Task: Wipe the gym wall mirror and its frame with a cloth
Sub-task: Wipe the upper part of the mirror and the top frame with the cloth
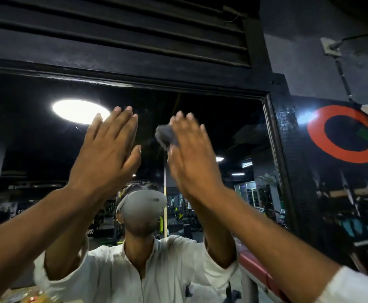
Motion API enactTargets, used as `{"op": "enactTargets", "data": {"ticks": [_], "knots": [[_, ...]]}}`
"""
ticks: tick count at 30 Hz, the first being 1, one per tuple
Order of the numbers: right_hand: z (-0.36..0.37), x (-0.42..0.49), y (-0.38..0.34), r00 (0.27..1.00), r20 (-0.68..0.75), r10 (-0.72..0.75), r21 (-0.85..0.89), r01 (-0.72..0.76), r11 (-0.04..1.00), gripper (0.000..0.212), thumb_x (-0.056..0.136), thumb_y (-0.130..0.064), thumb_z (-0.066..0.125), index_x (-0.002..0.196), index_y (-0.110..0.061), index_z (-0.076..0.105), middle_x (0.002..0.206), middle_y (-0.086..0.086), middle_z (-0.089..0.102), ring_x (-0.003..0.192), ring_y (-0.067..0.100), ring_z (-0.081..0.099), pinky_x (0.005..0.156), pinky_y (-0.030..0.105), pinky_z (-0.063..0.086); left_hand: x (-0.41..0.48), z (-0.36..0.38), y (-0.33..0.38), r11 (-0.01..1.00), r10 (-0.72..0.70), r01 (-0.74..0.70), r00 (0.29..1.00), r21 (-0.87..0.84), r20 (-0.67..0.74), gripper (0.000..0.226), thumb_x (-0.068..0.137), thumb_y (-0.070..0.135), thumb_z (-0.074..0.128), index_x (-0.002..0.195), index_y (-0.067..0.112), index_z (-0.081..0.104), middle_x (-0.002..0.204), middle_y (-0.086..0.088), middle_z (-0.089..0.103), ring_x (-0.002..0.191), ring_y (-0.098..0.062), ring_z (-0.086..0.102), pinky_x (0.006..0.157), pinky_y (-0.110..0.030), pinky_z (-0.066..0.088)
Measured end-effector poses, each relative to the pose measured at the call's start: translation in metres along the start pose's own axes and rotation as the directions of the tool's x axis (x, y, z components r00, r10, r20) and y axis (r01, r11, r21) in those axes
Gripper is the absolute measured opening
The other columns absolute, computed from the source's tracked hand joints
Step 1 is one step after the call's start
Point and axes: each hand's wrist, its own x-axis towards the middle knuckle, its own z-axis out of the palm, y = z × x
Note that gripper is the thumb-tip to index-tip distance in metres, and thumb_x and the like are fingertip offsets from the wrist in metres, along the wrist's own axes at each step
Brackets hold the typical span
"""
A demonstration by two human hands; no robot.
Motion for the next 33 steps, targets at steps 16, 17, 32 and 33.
{"op": "enactTargets", "data": {"ticks": [16,17,32,33], "knots": [[-0.015,-0.063,0.052,0.997,0.037,-0.061,-0.038,0.063,0.997,0.067,0.105,-0.036,0.025,0.169,-0.02,0.011,0.177,-0.005,0.004,0.162,0.01,-0.005,0.133,0.042,0.001,0.0,0.006,0.019,0.98,0.175,-0.181,0.982,0.088,0.067,0.073,0.107,0.053,0.023,0.17,0.017,0.021,0.178,-0.004,0.014,0.166,-0.018,0.006,0.133,-0.052,0.009],[-0.016,-0.063,0.058,0.997,0.044,-0.068,-0.046,0.07,0.996,0.067,0.105,-0.036,0.025,0.169,-0.02,0.011,0.177,-0.005,0.005,0.162,0.01,-0.005,0.133,0.043,0.003,-0.001,0.006,0.02,0.979,0.17,-0.176,0.983,0.104,0.064,0.072,0.107,0.052,0.024,0.17,0.017,0.021,0.179,-0.004,0.014,0.166,-0.018,0.005,0.133,-0.053,0.009],[-0.007,-0.074,0.042,0.954,0.099,-0.282,-0.095,0.291,0.952,0.068,0.103,-0.034,0.042,0.167,-0.02,0.022,0.175,0.002,0.015,0.163,0.017,0.003,0.133,0.043,0.003,0.001,0.006,0.02,0.976,0.182,-0.19,0.98,0.104,0.08,0.073,0.108,0.054,0.022,0.17,0.017,0.019,0.179,-0.005,0.014,0.166,-0.019,0.006,0.133,-0.052,0.008],[-0.011,-0.082,0.052,0.933,0.146,-0.329,-0.114,0.346,0.931,0.072,0.1,-0.034,0.044,0.167,-0.02,0.021,0.176,0.002,0.015,0.163,0.018,0.004,0.132,0.044,0.003,0.001,0.005,0.02,0.977,0.182,-0.189,0.98,0.101,0.075,0.073,0.107,0.053,0.022,0.17,0.017,0.02,0.178,-0.006,0.015,0.166,-0.019,0.007,0.133,-0.052,0.009]]}}
